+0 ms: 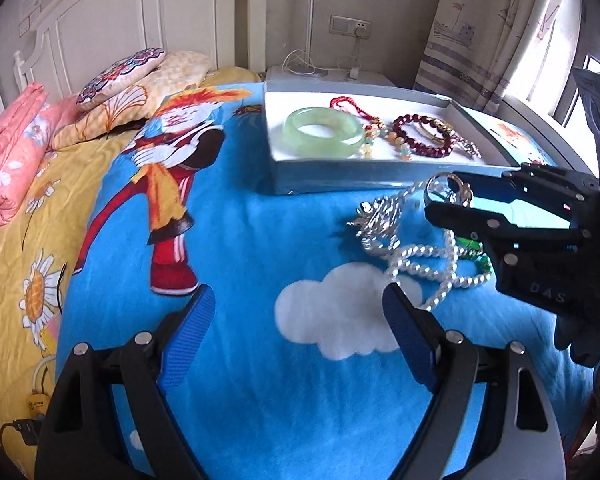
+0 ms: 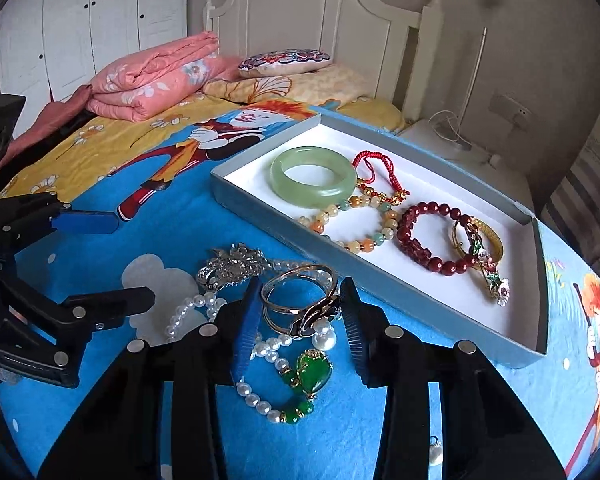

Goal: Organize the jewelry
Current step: 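Grasp the silver brooch with the left tool while the right tool grasps the gold rings, then carry the silver brooch and gold rings into the tray and open both tools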

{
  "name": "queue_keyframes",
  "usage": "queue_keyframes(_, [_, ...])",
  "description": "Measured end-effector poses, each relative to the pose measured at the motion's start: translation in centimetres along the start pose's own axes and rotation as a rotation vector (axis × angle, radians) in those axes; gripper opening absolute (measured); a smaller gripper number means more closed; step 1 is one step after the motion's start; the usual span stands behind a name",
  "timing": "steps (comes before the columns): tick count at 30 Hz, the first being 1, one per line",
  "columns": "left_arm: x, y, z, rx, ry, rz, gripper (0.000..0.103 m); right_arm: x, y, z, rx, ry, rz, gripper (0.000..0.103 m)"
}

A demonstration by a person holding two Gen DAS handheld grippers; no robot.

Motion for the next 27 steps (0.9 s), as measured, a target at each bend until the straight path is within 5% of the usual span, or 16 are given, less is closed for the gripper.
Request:
queue_keyframes(14, [3.4,3.4,-4.8,-0.04,0.101,0.023,0.082,-2.2,-2.8,-2.6,-0.017,0.074,-0.042,0.039])
queue_keyframes(21, [3.5,4.1,-6.6,-0.068,0.141,0.033,0.023,-2.7,-3.4,-3.8,-0.012,0.114,-0.062,0.039])
queue_keyframes(24, [4.0,2.8,-7.4,-0.08,0.15,-0.017,0.01,-2.7,-3.6,-4.0,-0.005,0.122,-0.074,0.039])
queue_keyframes(27, [4.4,1.9,-8.1,-0.061,0.182,-0.049,0.009,-2.7,-3.9,-4.0,0.003,0.127,-0.084,0.039])
Point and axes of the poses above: each gripper's, at about its wrist camera, not at the fingertips, and y roughly the way its jaws point, z to its left, x to its top, the point moved 7 cm from there along y, roughly the way its jaws point, and after that the axes turned 5 degrees about -y, right-handed, at the moved point
